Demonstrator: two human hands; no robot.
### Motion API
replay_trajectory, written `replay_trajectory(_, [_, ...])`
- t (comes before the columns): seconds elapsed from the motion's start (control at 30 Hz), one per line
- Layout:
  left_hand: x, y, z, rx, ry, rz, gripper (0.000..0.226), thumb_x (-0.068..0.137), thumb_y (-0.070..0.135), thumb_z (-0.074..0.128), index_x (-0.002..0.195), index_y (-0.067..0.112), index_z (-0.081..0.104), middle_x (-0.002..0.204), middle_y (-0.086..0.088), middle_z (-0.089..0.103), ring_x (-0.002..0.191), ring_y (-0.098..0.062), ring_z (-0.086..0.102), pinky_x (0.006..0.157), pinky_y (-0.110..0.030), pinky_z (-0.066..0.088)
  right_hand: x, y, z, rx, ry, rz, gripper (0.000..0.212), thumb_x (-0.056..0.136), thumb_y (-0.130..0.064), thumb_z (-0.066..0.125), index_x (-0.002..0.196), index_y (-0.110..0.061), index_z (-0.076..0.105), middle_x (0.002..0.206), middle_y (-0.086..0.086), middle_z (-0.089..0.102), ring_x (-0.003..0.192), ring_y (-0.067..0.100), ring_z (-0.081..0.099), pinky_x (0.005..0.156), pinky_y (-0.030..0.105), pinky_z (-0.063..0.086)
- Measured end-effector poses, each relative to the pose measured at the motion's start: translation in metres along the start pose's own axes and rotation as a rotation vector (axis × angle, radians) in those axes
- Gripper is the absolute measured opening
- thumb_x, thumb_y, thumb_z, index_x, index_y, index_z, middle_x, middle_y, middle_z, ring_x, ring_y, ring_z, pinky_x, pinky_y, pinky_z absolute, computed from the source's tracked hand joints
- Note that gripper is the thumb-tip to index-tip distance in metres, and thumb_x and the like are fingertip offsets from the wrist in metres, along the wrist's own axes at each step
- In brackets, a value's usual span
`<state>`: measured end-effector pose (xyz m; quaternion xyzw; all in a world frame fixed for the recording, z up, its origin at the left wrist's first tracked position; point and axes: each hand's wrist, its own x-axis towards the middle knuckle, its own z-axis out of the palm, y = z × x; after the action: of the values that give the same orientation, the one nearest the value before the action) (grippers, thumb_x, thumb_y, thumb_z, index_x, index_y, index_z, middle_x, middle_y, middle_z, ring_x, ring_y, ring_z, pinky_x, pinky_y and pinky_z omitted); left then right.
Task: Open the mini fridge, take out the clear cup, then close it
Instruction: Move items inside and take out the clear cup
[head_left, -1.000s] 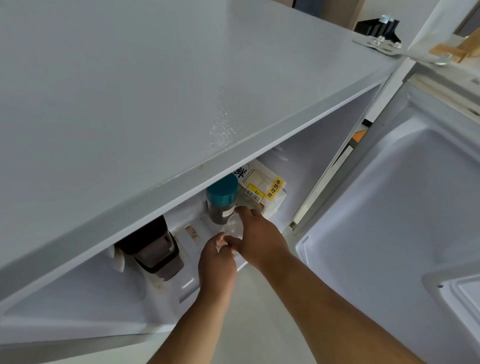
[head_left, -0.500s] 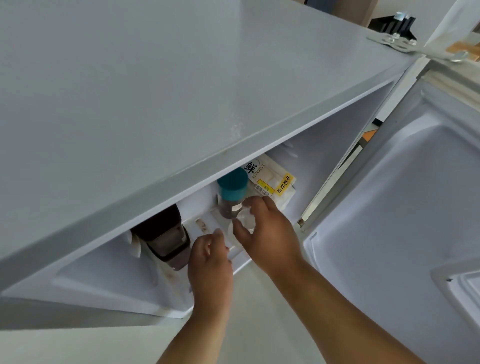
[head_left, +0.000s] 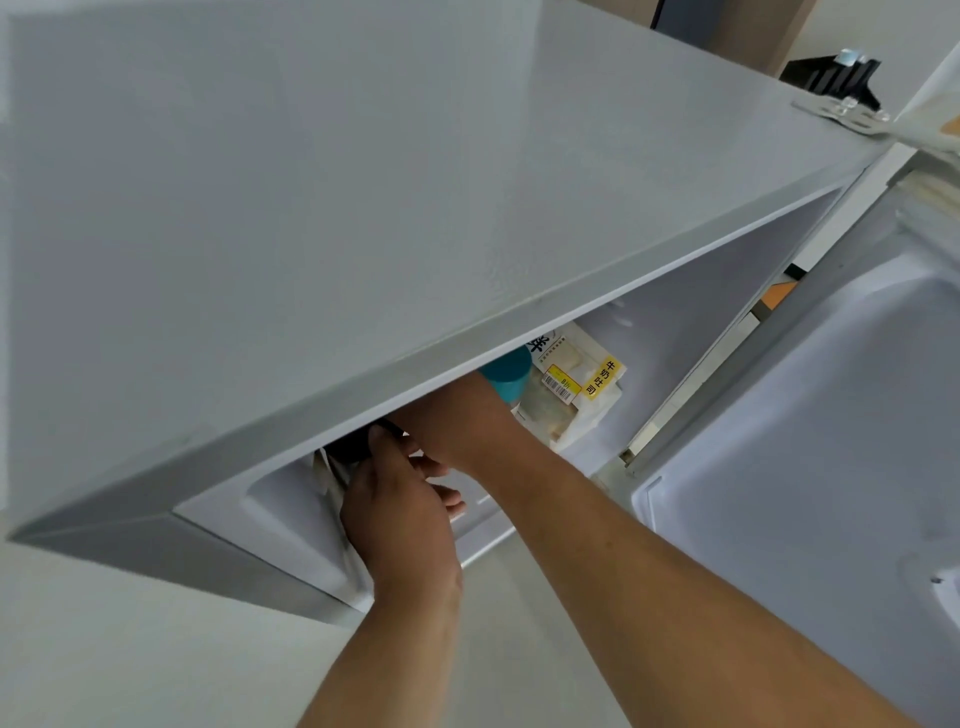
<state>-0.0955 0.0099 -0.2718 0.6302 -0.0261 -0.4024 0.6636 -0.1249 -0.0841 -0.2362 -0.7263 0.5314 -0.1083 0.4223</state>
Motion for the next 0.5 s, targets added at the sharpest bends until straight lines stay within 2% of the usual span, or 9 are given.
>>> replay_trajectory(0.1, [0.003,0.004,0.003,-0.03,-0.032,-0.02,0.034,0.101,0.037,0.054,0.075,0.018,0.066,0.066,0.001,0.068,0.052,-0.015,0.059,0.051,-0.028,0.055,-0.003,-0.003,-0.003,-0.015,-0.051,0.047,0.039,0.102,-0.016,0.051,0.063,-0.015,0.051,0.05,-0.003,0.05,0.036,0.007,0.049,0.05,0.024,0.038])
replay_trajectory(0.2, [-0.002,0.005,0.008,0.013,-0.061,0.018,0.032,0.102,0.036,0.055,0.078,0.02,0.068,0.068,0.004,0.071,0.047,-0.013,0.055,0.047,-0.025,0.052,-0.012,0.003,-0.011,0.045,0.123,-0.007,0.04,0.097,-0.017,0.062,0.06,-0.025,0.049,0.058,-0.009,0.052,0.051,0.005,0.051,0.051,0.02,0.044])
replay_trajectory(0.33, [-0.015,0.001,0.028,0.034,-0.146,0.009,0.03,0.102,0.034,0.055,0.085,0.015,0.071,0.073,-0.001,0.076,0.045,-0.015,0.052,0.044,-0.024,0.049,-0.025,0.014,-0.033,-0.005,0.272,-0.019,0.037,0.097,-0.02,0.063,0.061,-0.019,0.058,0.059,-0.001,0.064,0.05,0.011,0.059,0.051,0.014,0.044])
replay_trajectory(0.37, [-0.017,0.0,0.034,0.039,-0.164,-0.005,0.03,0.102,0.033,0.055,0.087,0.013,0.071,0.073,-0.002,0.076,0.045,-0.015,0.053,0.043,-0.024,0.049,-0.027,0.018,-0.038,0.043,0.299,0.004,0.033,0.097,-0.021,0.063,0.064,-0.019,0.062,0.063,0.002,0.069,0.054,0.011,0.064,0.056,0.019,0.05])
replay_trajectory(0.43, [-0.019,-0.006,0.043,0.06,-0.195,-0.032,0.03,0.103,0.032,0.055,0.088,0.011,0.071,0.075,-0.003,0.077,0.048,-0.016,0.057,0.044,-0.024,0.05,-0.029,0.026,-0.047,0.094,0.316,0.04,0.027,0.096,-0.02,0.063,0.073,-0.008,0.068,0.071,0.013,0.073,0.063,0.026,0.071,0.067,0.038,0.061])
replay_trajectory(0.5, [-0.018,-0.012,0.048,0.071,-0.211,-0.078,0.03,0.103,0.033,0.054,0.09,0.013,0.072,0.077,-0.003,0.078,0.05,-0.016,0.06,0.046,-0.024,0.051,-0.028,0.035,-0.048,0.09,0.294,0.072,0.029,0.097,-0.019,0.061,0.079,0.001,0.07,0.072,0.019,0.073,0.066,0.034,0.072,0.071,0.049,0.061])
